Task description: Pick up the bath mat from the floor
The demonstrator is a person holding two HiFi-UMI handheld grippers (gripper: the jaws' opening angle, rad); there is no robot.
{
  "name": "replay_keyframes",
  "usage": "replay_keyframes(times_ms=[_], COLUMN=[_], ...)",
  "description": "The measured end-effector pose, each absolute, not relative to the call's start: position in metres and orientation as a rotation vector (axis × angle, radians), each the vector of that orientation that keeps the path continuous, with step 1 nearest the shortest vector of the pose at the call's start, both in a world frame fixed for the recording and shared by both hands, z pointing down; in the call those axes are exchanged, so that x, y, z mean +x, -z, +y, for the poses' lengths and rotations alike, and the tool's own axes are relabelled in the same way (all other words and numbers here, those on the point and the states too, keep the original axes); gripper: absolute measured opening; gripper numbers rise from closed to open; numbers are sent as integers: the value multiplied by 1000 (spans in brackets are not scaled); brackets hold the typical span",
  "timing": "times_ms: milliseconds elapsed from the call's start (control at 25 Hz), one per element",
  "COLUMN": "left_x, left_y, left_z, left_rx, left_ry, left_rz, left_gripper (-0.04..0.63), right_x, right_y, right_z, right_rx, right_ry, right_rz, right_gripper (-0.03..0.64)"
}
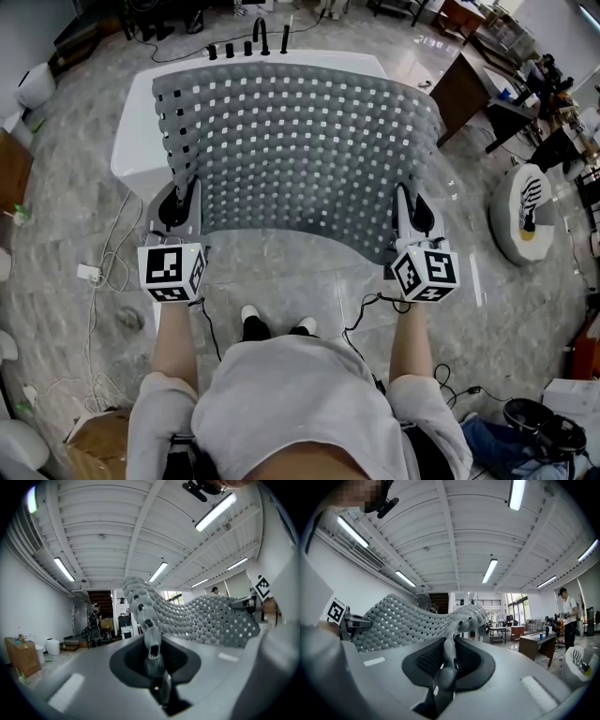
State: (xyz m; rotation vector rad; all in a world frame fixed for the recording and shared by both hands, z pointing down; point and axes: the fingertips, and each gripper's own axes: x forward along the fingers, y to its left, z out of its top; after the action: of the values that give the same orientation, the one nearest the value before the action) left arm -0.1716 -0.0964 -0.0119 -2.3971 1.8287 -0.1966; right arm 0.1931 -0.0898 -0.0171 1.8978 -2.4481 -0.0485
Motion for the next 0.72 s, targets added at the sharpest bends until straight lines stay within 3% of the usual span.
replay_keyframes(times_ms=[720], left_x=[-161], left_y=[5], left_z=[-98], left_rx=[-2384], left_ry=[201], left_rz=[1834], left_gripper=[41], right_x=[205], right_y=[9], right_z=[-89], right_rx=[1903], right_ry=[75], right_rz=[-2432], right_gripper=[51])
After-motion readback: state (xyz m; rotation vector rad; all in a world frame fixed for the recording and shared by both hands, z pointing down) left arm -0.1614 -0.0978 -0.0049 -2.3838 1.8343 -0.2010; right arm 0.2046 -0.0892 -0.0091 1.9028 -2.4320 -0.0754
